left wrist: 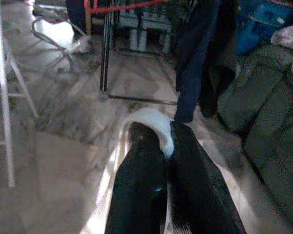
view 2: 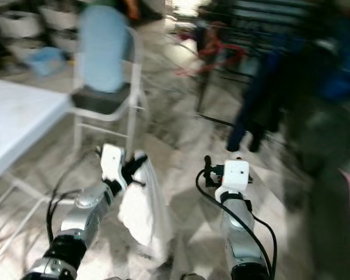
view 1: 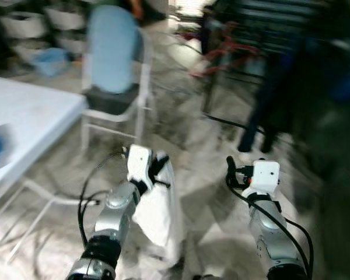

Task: Hang hanger

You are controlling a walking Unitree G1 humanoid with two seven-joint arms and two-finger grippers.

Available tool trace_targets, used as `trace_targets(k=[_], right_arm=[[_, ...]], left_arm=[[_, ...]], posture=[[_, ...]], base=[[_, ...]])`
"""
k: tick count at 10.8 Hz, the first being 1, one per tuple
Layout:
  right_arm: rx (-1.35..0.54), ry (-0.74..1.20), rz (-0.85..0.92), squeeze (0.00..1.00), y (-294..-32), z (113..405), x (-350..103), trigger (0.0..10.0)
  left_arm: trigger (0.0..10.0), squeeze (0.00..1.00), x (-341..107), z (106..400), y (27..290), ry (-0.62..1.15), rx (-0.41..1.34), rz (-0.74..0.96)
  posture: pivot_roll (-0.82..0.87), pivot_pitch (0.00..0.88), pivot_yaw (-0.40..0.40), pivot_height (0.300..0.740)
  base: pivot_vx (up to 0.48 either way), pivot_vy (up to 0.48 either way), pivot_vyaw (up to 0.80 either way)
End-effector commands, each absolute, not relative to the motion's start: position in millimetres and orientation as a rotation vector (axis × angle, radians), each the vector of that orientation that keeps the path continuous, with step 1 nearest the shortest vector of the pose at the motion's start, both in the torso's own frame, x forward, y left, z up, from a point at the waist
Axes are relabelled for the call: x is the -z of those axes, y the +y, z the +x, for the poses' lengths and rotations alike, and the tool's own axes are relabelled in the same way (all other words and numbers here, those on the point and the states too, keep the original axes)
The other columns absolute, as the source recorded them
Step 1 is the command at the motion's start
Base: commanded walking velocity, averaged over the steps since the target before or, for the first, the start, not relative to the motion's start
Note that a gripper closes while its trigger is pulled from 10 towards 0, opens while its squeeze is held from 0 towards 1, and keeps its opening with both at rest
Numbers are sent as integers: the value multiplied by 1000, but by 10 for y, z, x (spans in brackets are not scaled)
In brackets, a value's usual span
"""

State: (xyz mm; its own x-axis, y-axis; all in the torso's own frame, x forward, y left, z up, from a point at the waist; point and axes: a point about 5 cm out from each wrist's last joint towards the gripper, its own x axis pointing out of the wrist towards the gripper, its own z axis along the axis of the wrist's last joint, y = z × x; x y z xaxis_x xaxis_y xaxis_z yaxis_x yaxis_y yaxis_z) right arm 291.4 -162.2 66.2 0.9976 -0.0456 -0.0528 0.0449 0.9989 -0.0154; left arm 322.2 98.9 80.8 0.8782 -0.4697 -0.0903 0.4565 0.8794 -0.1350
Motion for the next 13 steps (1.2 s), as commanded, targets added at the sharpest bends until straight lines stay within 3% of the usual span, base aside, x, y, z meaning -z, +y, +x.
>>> trace_targets(k=[1, 6, 13], right_arm=[[43, 60, -9, 0, -1594, 2923, -660, 10000], [43, 68, -10, 0, -1596, 2911, -646, 10000], [46, 73, -5, 0, -1579, 2895, -626, 10000]], left_arm=[[10000, 0, -898, 3271, 1002, 89, 469, -109], [10000, 0, -806, 3251, 991, 131, 469, -152], [10000, 0, -778, 3230, 972, 148, 490, -153]], posture=[[-80, 78, 14, 740], [-88, 74, 10, 740], [-90, 82, 21, 740]], base=[[0, 0, -800], [0, 0, -800], [0, 296, -645]])
